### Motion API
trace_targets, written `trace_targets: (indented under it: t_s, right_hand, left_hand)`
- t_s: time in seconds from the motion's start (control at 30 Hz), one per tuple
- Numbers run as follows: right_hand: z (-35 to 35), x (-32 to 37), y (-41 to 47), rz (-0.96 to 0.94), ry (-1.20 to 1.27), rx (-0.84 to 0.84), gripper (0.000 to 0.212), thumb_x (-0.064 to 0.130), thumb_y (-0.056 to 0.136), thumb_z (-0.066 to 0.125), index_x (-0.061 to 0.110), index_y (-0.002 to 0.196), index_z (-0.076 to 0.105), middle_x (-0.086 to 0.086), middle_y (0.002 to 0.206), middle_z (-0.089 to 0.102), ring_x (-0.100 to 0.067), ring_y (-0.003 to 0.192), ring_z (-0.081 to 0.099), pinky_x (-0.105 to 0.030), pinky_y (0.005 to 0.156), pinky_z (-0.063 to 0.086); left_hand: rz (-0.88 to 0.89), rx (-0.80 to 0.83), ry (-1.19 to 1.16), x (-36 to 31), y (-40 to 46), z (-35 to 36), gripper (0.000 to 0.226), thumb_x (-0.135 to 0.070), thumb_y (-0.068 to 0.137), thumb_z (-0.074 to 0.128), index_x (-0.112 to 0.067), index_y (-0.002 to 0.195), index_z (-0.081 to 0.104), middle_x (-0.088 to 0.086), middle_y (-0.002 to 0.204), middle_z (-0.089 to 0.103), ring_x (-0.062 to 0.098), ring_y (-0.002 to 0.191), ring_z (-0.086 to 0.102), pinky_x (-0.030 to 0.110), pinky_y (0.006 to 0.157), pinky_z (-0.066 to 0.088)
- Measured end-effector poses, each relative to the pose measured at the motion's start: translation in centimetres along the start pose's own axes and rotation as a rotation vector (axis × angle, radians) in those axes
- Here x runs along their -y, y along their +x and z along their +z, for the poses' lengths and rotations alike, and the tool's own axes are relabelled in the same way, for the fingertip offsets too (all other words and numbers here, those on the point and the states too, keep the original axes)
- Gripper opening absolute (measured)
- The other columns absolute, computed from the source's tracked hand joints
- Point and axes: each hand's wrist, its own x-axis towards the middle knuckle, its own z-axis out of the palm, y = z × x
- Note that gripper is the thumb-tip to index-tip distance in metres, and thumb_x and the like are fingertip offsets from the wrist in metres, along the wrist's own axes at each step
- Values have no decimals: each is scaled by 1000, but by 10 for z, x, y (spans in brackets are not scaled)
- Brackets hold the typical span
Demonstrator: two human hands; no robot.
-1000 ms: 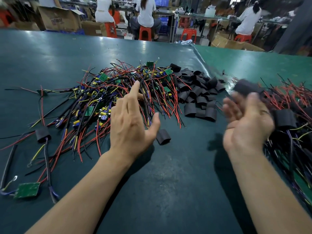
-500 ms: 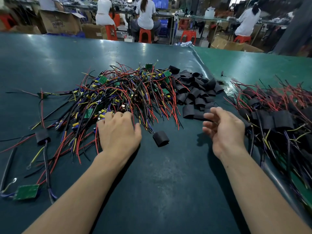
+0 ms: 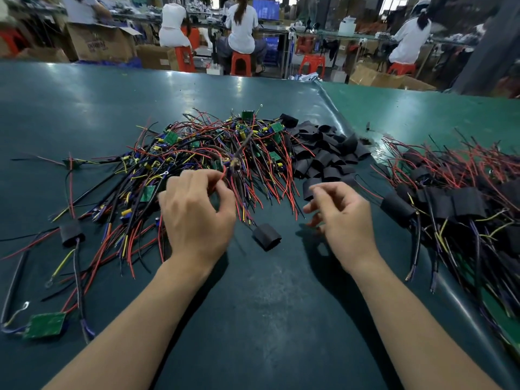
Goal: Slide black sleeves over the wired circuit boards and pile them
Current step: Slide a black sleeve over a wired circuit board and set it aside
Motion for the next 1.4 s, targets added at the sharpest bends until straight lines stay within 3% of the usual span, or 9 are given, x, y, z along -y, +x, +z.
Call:
trace_targets:
  t_s: [0.2,0.3,0.43,0.53,0.7,0.83,1.03,1.13,1.4]
  right_hand:
    - [12,-10,-8,-306,-235,268,68,15,87,74,46,137,39,5,110,61,-15,70,61,-13,62,45]
    - [13,-12,-5,-354,-305,274,48,12,89,69,31,131,55,3,111,61,-12,77,60,-16,69,46]
    - [13,-8,-7,-319,-208,286,44,18,92,63,39,130,53,18,105,59,-17,78,64,-43,75,58]
    - [12,-6,-8,-363,-166,263,40,28,90,59,39,128,54,3,99,70,-26,76,66,-48,70,57]
    - [8,11,-3,-88,361,104,19,26,100,52,15,110,65,-8,89,75,-18,76,69,-26,51,52]
    - [-10,22,6,129,660,11,29,31,103,43,12,95,64,-6,72,72,-20,63,67,-22,46,45]
    - [-20,25,11,92,683,-146,31,44,95,53,15,83,50,-2,58,63,-16,51,60,-25,47,45]
    - [-24,26,13,83,678,-201,35,49,90,55,15,86,47,-1,55,61,-15,48,58,-25,46,46]
    - [-23,27,15,116,746,-227,25,40,101,48,15,105,46,-8,74,72,-21,66,72,-26,56,56]
  left_hand:
    - [299,177,-359,-15,-13,1,18,-19,91,57,-7,94,71,-6,80,66,17,62,58,38,63,53]
    - [417,298,-453,-18,-18,0,18,-18,91,60,-7,96,73,-9,80,64,14,59,56,33,59,51]
    - [455,349,-513,-15,-16,-1,18,-9,90,64,-5,105,73,0,79,65,17,62,56,28,59,49]
    - [473,393,-520,-16,-15,-3,24,-15,92,63,-6,113,72,0,85,67,7,71,56,18,68,45]
    - [225,533,-667,-13,-13,-8,45,-45,88,55,-10,115,56,-1,100,66,14,89,63,30,81,50]
    - [440,723,-378,-11,-16,1,37,-41,88,66,-14,112,70,-4,117,67,12,116,57,38,100,44]
    - [447,714,-235,-4,-15,7,21,-16,87,72,-15,108,74,-2,108,71,19,106,62,37,96,46]
    - [362,701,-121,-1,-11,5,33,-30,88,71,-20,120,67,-5,113,69,20,111,57,40,95,45]
    - [232,522,152,9,-6,5,35,-59,82,66,-29,98,72,-10,98,64,20,104,46,37,87,36]
